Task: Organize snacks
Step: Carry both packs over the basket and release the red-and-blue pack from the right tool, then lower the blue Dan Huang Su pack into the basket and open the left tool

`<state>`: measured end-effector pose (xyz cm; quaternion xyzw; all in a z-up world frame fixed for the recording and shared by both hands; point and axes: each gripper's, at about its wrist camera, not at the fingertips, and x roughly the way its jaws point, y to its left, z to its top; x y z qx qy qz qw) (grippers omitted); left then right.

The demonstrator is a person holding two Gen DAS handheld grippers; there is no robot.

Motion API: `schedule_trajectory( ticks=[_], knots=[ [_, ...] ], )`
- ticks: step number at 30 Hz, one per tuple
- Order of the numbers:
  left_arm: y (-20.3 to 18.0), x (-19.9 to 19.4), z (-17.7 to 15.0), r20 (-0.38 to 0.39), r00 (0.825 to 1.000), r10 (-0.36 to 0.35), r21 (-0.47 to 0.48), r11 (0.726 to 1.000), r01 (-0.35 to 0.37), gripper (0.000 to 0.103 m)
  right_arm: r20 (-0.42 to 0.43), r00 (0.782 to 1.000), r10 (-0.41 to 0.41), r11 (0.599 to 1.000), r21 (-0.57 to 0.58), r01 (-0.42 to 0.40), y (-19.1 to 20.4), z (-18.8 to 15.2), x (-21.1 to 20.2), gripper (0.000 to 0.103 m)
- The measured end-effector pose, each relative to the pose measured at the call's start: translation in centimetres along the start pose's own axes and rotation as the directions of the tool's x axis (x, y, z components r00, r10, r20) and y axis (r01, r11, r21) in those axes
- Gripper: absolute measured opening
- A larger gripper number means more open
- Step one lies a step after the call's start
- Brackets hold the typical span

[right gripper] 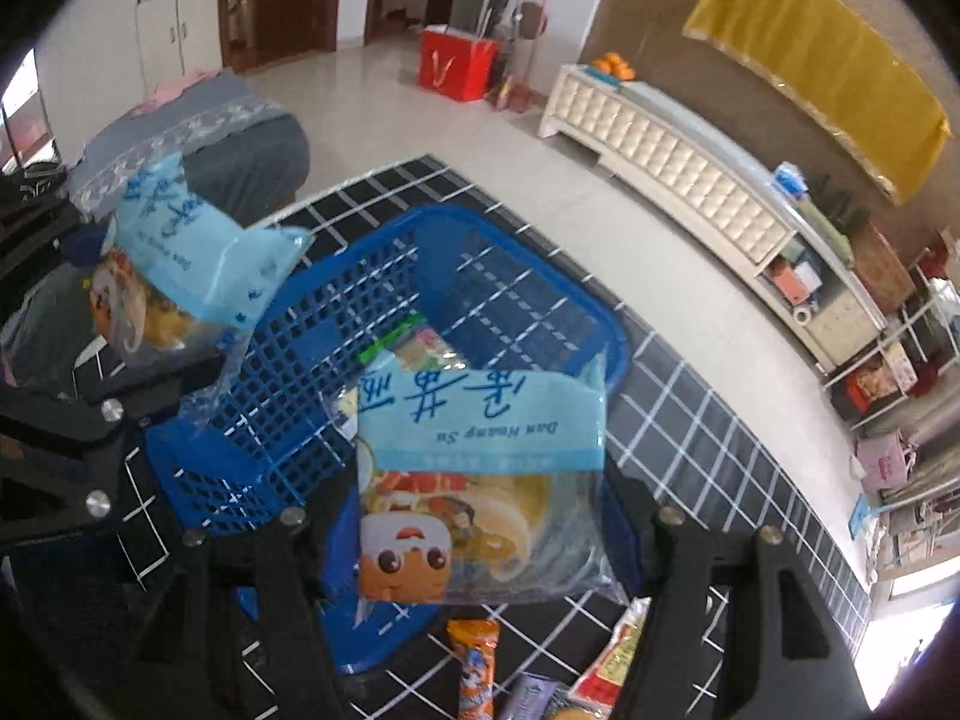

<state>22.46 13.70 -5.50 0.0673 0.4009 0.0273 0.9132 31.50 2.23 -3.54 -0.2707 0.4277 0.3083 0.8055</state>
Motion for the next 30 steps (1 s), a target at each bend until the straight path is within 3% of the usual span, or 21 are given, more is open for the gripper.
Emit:
schedule_trajectory(
  ticks=[12,15,16,18,20,30],
  knots=[
    [0.8,1.9,-0.3,-0.030,0.999,-0.011,-0.025,1.000,0.010,0.065,-0.077,0.997,-0.001,0.998,-0.066,-0.005,1.5,1.3,4.6,0.071],
    [0.7,1.8,-0.3,-0.030,1.000,-0.009,-0.022,1.000,0.009,0.065,-0.090,0.996,-0.007,0.996,-0.084,0.000,1.9,1.7,5.1,0.082],
    [0.7,1.8,-0.3,-0.030,0.999,-0.009,-0.021,1.000,0.009,0.065,-0.092,0.995,-0.041,0.995,-0.093,0.032,2.0,1.7,5.4,0.090],
    [0.6,1.7,-0.4,-0.032,0.999,-0.007,-0.016,1.000,0.006,0.065,-0.086,0.992,-0.089,0.992,-0.098,0.080,1.9,1.7,5.5,0.093],
    [0.4,1.6,-0.5,-0.033,0.999,-0.004,-0.011,1.000,0.004,0.065,-0.063,0.991,-0.119,0.990,-0.078,0.114,1.5,1.4,4.8,0.093],
    [-0.7,0.4,0.2,-0.031,0.999,-0.015,0.008,1.000,0.015,0.065,-0.045,0.996,-0.082,0.994,0.069,0.085,-1.0,-0.6,0.2,0.094]
  ],
)
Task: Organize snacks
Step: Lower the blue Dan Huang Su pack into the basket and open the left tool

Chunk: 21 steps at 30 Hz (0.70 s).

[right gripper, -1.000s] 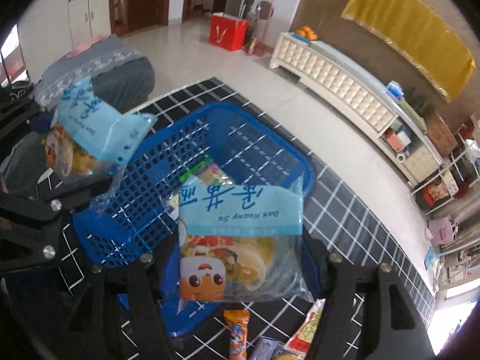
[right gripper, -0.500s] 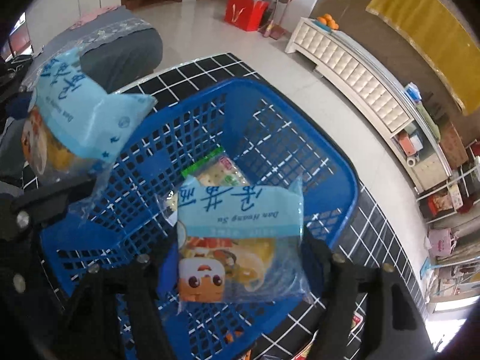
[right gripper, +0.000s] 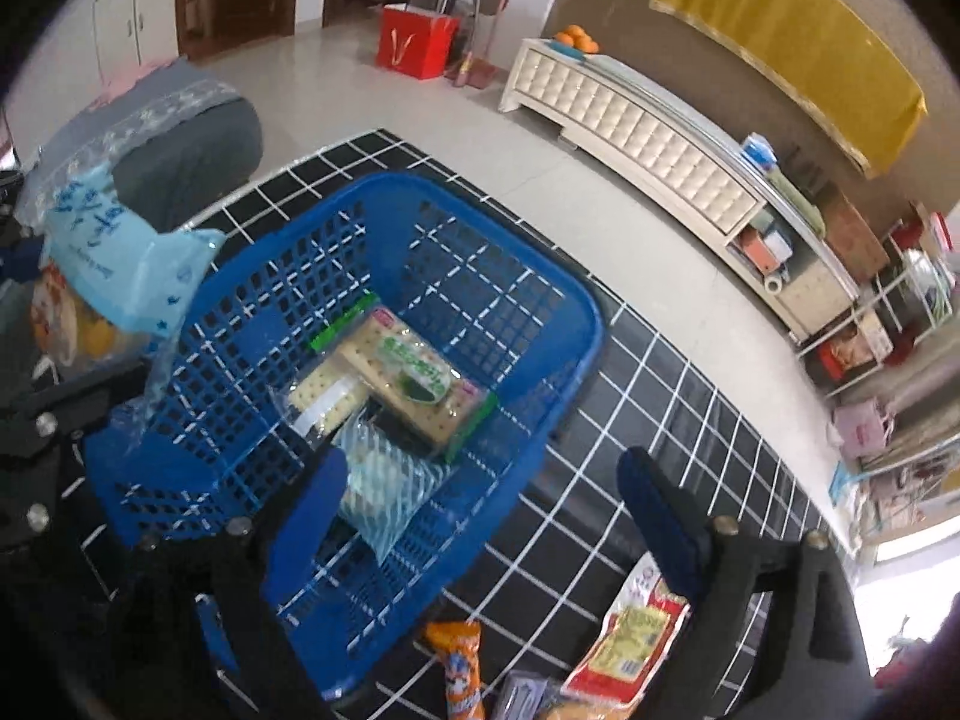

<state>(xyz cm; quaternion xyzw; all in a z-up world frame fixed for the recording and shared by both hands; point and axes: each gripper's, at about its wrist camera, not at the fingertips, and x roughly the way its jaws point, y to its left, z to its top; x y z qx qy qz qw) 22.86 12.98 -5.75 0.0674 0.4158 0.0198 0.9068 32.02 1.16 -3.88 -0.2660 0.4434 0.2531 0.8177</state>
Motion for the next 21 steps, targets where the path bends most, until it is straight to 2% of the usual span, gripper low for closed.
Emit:
schedule_trajectory(
  ticks=[8,21],
  knots=[
    [-1.5,-0.2,1.0,0.011,1.000,-0.024,0.057,0.998,0.023,0.065,0.020,1.000,0.013,0.996,0.083,-0.015,-1.3,-1.9,-1.8,0.094],
    [-4.0,4.6,4.2,-0.066,0.994,-0.089,0.110,0.989,0.096,0.066,-0.018,0.999,0.030,0.970,0.241,-0.025,-4.5,-3.1,1.1,0.094]
  ],
)
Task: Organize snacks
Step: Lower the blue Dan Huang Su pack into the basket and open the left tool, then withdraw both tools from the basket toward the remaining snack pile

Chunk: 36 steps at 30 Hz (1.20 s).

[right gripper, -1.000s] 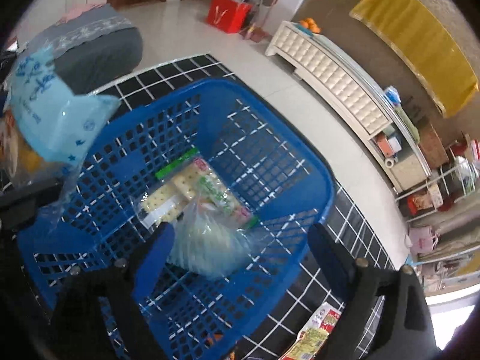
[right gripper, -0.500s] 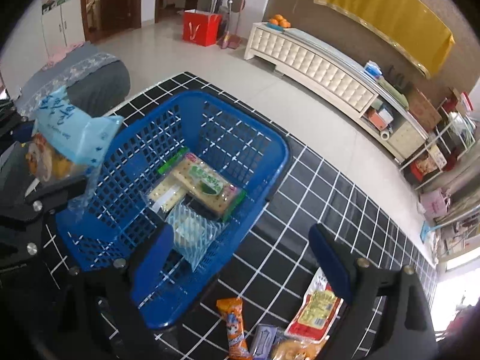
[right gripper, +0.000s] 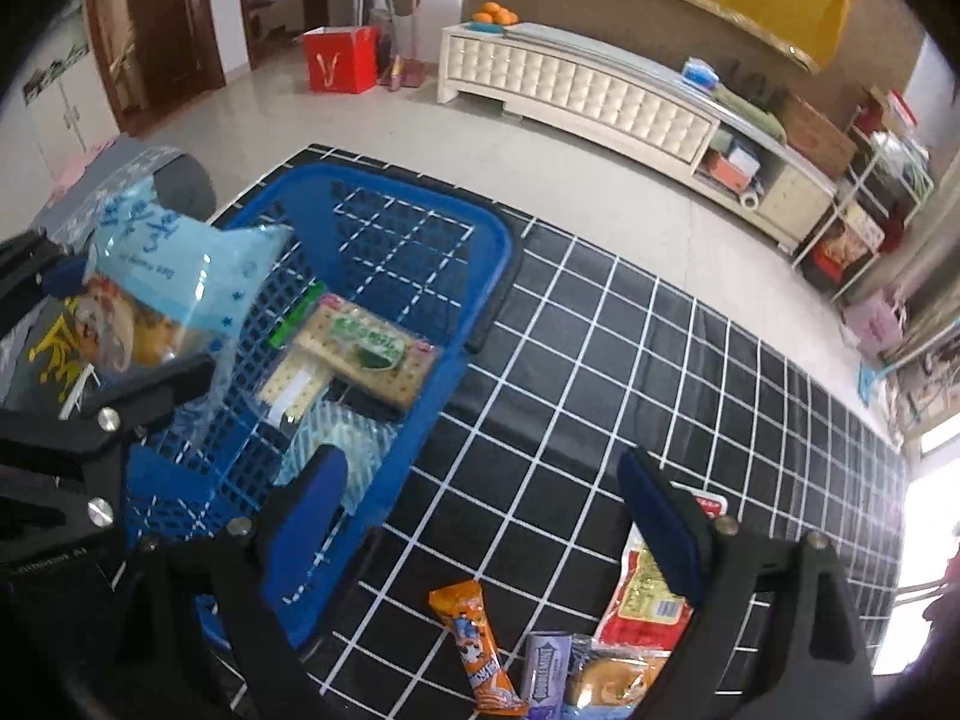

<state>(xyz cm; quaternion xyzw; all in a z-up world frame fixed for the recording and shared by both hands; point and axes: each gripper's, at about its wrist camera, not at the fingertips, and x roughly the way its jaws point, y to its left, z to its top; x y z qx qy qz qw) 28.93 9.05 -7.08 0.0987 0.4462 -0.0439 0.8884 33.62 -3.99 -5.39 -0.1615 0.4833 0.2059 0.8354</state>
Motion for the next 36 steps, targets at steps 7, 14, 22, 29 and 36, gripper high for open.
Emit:
schedule_trajectory(
  ticks=[7,14,22,29,36],
  knots=[
    [-0.4,3.1,2.5,-0.042,0.999,-0.022,0.035,0.999,0.023,0.067,0.001,1.000,0.023,0.998,0.058,-0.023,-2.1,0.6,1.1,0.094],
    [-1.1,5.5,3.4,-0.046,0.999,0.003,0.097,0.995,0.001,0.082,0.015,1.000,0.024,0.996,0.091,-0.026,-3.3,0.5,2.0,0.094],
    [-2.0,3.6,2.3,-0.049,0.999,-0.001,0.105,0.994,0.006,0.082,0.021,1.000,0.023,0.994,0.105,-0.025,-4.0,-0.4,0.6,0.094],
    [-3.5,-0.6,1.3,-0.005,1.000,0.006,0.136,0.991,-0.006,0.082,0.053,0.999,0.013,0.994,0.110,-0.018,-4.0,-1.2,-2.8,0.094],
    [-4.8,-4.3,0.7,0.038,0.999,-0.011,0.131,0.991,0.006,0.082,0.087,0.996,-0.006,0.994,0.105,-0.004,-3.8,-2.1,-6.1,0.094]
  ],
)
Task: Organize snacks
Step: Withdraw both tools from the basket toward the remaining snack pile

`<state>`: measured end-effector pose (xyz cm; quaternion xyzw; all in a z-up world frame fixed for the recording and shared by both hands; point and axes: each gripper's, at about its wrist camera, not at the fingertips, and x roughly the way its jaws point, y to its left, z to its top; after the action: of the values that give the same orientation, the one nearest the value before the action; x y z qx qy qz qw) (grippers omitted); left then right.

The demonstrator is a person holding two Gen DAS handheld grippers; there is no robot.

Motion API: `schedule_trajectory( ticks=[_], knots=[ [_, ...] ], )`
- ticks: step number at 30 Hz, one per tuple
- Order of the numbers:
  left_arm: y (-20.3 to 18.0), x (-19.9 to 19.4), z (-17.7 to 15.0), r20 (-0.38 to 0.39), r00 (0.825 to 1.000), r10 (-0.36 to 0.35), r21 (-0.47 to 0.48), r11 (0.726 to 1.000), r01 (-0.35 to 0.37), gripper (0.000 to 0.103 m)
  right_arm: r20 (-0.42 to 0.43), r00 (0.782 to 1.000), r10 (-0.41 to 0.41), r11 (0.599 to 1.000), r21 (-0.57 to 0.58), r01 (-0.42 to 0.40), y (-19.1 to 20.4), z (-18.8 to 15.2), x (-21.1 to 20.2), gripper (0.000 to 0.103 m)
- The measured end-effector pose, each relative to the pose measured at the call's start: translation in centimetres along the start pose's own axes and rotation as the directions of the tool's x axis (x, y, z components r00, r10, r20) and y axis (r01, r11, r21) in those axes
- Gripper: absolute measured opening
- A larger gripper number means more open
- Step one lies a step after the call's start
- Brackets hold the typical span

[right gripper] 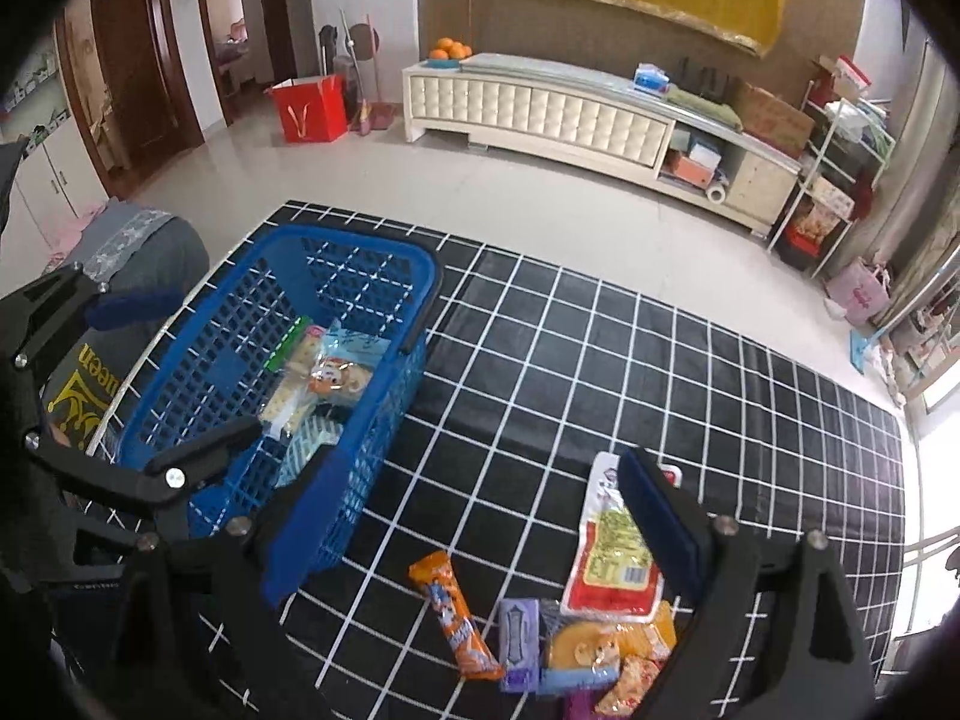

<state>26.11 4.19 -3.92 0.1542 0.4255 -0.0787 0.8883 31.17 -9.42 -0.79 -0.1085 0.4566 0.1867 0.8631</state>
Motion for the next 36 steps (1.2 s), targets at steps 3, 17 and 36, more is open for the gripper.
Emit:
schedule_trajectory(
  ticks=[3,17,36],
  knots=[
    [-0.6,-1.4,-0.1,0.016,1.000,-0.007,-0.011,1.000,0.007,0.083,0.011,1.000,-0.001,1.000,0.001,0.001,-0.2,-0.5,-1.2,0.094],
    [-6.1,-4.7,-2.4,0.030,0.997,-0.072,-0.074,0.994,0.074,0.083,0.041,0.999,-0.031,0.999,0.044,0.029,-3.6,-5.4,-5.3,0.094],
    [-15.5,-1.8,-7.9,-0.043,0.992,-0.115,-0.243,0.965,0.101,0.082,0.023,0.999,-0.033,0.992,0.124,0.030,-8.2,-15.1,-4.1,0.094]
  ],
)
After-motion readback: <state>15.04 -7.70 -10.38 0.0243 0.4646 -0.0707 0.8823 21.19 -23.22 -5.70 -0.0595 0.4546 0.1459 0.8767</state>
